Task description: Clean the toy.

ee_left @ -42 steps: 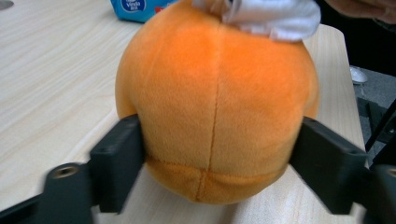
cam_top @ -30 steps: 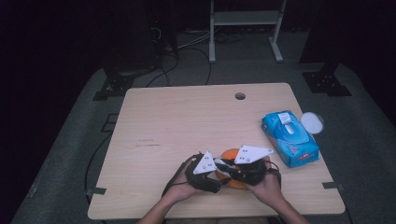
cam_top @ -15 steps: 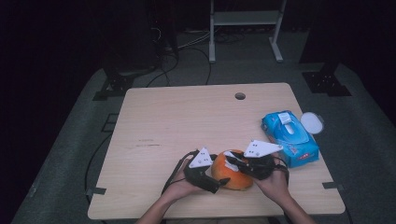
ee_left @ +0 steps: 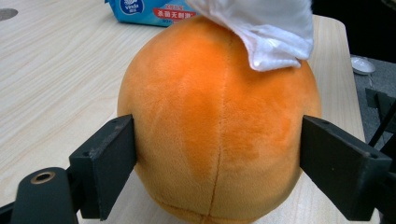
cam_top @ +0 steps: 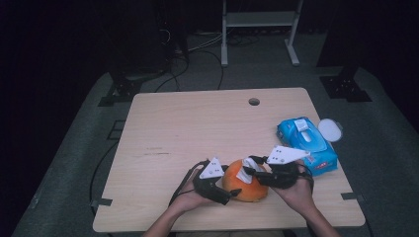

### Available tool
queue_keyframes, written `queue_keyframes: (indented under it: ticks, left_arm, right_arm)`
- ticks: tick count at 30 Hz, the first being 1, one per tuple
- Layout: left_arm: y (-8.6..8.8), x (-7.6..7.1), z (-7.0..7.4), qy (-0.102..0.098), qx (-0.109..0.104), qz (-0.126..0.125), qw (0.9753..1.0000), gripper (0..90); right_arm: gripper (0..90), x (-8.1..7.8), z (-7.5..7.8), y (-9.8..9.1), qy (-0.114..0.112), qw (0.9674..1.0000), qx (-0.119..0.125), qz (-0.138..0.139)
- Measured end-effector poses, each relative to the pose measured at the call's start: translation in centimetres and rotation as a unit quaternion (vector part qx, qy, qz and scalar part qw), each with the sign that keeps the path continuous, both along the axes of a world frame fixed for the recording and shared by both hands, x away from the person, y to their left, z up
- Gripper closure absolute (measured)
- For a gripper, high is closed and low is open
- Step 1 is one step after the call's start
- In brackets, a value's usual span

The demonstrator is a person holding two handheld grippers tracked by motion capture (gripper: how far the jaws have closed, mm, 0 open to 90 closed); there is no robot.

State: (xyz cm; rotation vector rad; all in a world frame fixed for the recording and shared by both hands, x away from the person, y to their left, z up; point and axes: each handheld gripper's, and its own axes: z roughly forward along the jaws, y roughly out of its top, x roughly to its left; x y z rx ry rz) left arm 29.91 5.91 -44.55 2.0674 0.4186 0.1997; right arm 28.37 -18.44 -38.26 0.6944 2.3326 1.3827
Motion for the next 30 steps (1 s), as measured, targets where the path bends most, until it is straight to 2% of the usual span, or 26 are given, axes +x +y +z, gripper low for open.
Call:
queue_keyframes:
  ticks: [5,9,11,13,15,16,18,20,21,25,26,28,30]
  left_arm:
    - [-0.1,0.0,0.0,0.001,0.001,0.003,1.0,14.1]
    - [-0.1,-0.1,0.1,-0.001,0.005,0.002,1.0,14.8]
    - [-0.1,-0.1,0.1,-0.001,0.006,0.002,1.0,16.0]
    - [-0.1,-0.1,0.1,0.0,0.006,0.003,1.0,17.6]
    - [0.0,-0.1,0.1,0.0,0.01,0.002,1.0,18.7]
    - [0.0,0.0,0.0,0.001,0.006,0.003,1.0,18.7]
    - [0.0,0.0,0.0,0.002,0.006,0.003,1.0,18.7]
    - [-0.1,-0.2,0.0,-0.001,0.006,0.002,1.0,18.7]
    - [-0.1,-0.2,0.0,-0.004,0.008,-0.001,1.0,18.7]
    - [0.0,-0.2,-0.1,-0.004,0.004,-0.005,1.0,18.6]
    - [0.0,-0.1,-0.1,-0.004,0.002,-0.006,1.0,18.5]
    - [-0.1,0.0,0.0,-0.004,-0.004,-0.009,0.9999,17.4]
    - [-0.2,-0.1,0.0,-0.009,-0.003,-0.012,0.9999,17.4]
  right_arm:
    - [54.7,-0.7,0.1,-0.4,-0.015,0.9998,-0.007,0.008]
    - [53.6,-1.4,-0.6,1.0,-0.026,0.9982,-0.043,0.033]
    - [53.0,-1.8,-1.1,1.8,-0.035,0.9963,-0.064,0.046]
    - [53.0,-2.1,-1.7,2.6,-0.048,0.993,-0.088,0.062]
    - [60.2,-2.6,-2.2,3.3,-0.076,0.9887,-0.117,0.056]
    - [65.2,-2.6,-2.2,3.4,-0.077,0.988,-0.123,0.053]
    - [73.6,-2.5,-1.8,3.4,-0.071,0.9898,-0.114,0.047]
    - [79.1,-2.0,-1.4,2.8,-0.052,0.9937,-0.089,0.045]
    - [79.8,-1.7,-1.2,2.4,-0.044,0.9956,-0.076,0.033]
    - [81.1,-0.7,-0.9,0.9,-0.041,0.9968,-0.069,-0.005]
    - [81.3,-0.4,-0.9,0.6,-0.034,0.9972,-0.066,-0.013]
    - [81.7,-0.1,-1.1,0.3,-0.021,0.9984,-0.05,-0.015]
    - [82.0,-0.1,-1.2,0.8,-0.009,0.9993,-0.035,-0.007]
